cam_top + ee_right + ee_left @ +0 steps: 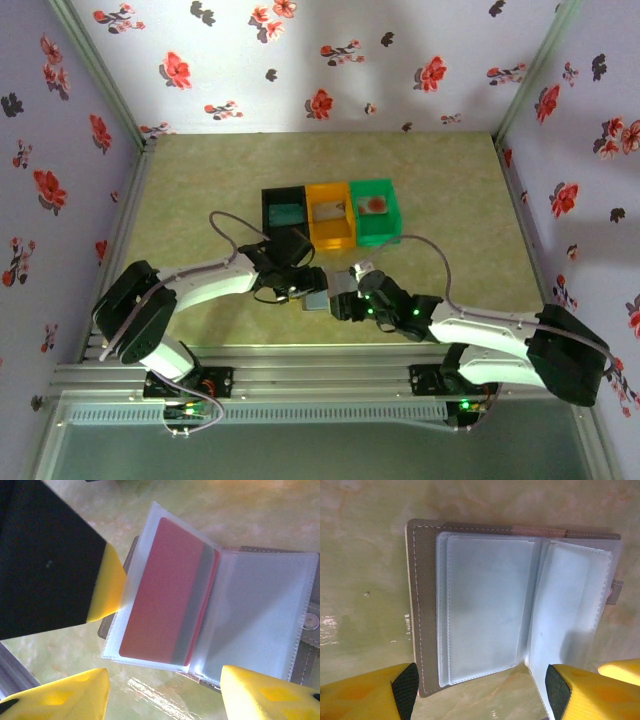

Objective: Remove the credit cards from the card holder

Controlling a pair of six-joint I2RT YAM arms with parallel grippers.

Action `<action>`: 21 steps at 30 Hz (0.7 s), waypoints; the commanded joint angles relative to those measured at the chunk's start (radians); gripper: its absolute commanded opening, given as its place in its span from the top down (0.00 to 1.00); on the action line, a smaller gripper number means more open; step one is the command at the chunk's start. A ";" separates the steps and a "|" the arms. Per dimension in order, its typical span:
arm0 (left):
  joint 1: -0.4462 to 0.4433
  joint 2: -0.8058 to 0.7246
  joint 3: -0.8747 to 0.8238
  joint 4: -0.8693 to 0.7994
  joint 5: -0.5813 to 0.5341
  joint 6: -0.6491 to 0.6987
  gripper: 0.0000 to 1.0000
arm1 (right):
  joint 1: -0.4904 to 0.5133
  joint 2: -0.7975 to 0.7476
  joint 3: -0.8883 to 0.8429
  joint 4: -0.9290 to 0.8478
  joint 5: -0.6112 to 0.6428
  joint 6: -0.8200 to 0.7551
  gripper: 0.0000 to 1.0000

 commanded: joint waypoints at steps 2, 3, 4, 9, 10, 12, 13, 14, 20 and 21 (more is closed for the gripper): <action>0.007 0.011 0.021 -0.022 0.006 0.001 0.29 | 0.035 0.011 -0.022 0.025 0.128 -0.088 0.38; 0.007 0.013 0.019 -0.021 0.006 0.001 0.29 | 0.043 0.012 -0.027 0.038 0.143 -0.097 0.38; 0.006 0.012 0.019 -0.020 0.006 0.001 0.29 | 0.048 0.015 -0.035 0.055 0.149 -0.108 0.38; 0.006 0.020 0.016 -0.015 0.007 -0.001 0.29 | 0.054 0.036 -0.051 0.094 0.141 -0.129 0.38; 0.006 0.024 0.018 -0.012 0.009 -0.002 0.29 | 0.059 0.039 -0.054 0.104 0.137 -0.132 0.38; 0.007 0.028 0.026 -0.012 0.013 0.001 0.29 | 0.067 0.039 -0.061 0.126 0.134 -0.140 0.38; 0.007 0.030 0.030 -0.014 0.013 0.001 0.29 | 0.070 0.041 -0.066 0.138 0.128 -0.144 0.37; 0.007 0.030 0.033 -0.016 0.013 0.003 0.28 | 0.073 0.040 -0.069 0.146 0.117 -0.150 0.37; 0.007 0.035 0.031 -0.017 0.013 0.005 0.28 | 0.095 0.055 -0.072 0.125 0.123 -0.182 0.36; 0.007 0.035 0.029 -0.016 0.013 0.005 0.29 | 0.099 0.061 -0.074 0.122 0.131 -0.187 0.35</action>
